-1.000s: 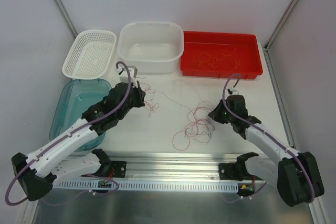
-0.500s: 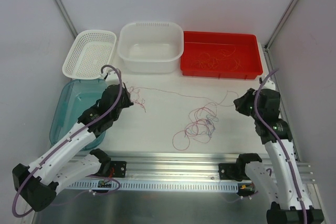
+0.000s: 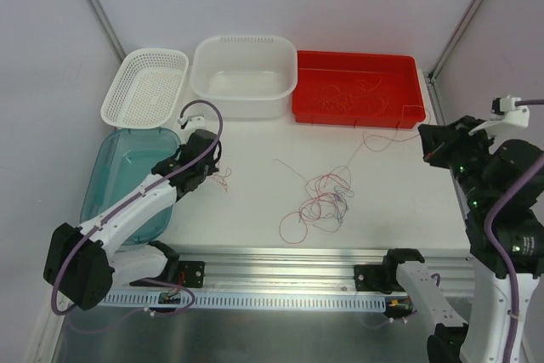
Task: Untangle the cables
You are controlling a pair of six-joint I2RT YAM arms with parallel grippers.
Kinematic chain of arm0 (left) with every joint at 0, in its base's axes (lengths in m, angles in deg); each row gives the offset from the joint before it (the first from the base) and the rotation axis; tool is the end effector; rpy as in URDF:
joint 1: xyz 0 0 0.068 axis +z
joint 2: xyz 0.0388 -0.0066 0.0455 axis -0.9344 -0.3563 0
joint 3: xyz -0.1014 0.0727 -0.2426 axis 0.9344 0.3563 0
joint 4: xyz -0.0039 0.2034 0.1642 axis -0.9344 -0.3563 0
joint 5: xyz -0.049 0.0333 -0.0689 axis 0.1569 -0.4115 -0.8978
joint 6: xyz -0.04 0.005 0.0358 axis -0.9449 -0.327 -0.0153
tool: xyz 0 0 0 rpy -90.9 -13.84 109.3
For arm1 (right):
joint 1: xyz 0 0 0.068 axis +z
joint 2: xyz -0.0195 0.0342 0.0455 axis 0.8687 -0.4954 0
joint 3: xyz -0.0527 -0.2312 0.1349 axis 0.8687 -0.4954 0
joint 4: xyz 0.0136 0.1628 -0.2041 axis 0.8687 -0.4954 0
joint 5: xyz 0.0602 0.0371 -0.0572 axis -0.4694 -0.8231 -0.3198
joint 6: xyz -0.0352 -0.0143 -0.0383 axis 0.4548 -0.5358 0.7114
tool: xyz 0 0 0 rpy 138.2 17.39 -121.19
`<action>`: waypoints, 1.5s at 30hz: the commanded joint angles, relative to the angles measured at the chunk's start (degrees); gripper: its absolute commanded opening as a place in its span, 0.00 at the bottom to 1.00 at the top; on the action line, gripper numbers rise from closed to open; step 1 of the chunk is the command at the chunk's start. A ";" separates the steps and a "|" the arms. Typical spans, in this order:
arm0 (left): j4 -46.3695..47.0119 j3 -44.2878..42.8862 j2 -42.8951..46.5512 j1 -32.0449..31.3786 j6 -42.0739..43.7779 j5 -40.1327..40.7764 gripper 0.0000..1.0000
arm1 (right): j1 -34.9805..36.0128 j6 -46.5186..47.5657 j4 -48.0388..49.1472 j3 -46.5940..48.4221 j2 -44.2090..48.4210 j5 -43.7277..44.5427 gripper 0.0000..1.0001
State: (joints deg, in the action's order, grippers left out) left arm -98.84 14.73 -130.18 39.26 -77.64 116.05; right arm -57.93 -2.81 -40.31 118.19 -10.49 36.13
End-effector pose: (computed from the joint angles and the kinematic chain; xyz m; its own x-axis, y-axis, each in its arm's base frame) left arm 0.2132 -0.1032 0.2609 -0.5232 -0.1711 -0.8349 -0.1418 0.9835 -0.1127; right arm 0.0799 0.0066 0.4831 -0.0796 0.0785 -0.9937 -0.1256 0.9882 0.0882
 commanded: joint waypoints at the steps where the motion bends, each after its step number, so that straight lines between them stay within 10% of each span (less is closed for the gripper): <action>1: -0.13 -1.17 -3.66 0.95 -0.53 0.27 0.00 | -0.35 1.46 -2.61 7.54 -1.94 -1.64 0.01; 8: -0.04 -2.92 -10.95 2.09 -0.53 -0.25 0.00 | -0.35 1.72 -3.15 23.29 -8.53 -5.94 0.01; 27: -0.04 -15.47 2.84 2.09 8.78 -17.56 0.00 | 0.61 -5.13 12.85 -33.91 -6.07 -15.62 0.10; 37: -0.13 -37.18 -5.76 2.09 15.28 -16.18 0.00 | 3.34 -3.12 9.52 -44.12 -6.34 -14.30 0.82; 45: -0.04 -60.56 -28.07 2.62 19.51 -12.57 0.00 | 3.43 0.31 1.87 -39.56 0.77 -11.14 0.98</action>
State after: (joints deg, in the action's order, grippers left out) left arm -98.86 -40.04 -151.76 41.03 -61.25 101.14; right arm -54.74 -4.64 -35.15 74.54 -12.52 23.36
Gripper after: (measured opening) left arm 0.007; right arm 0.981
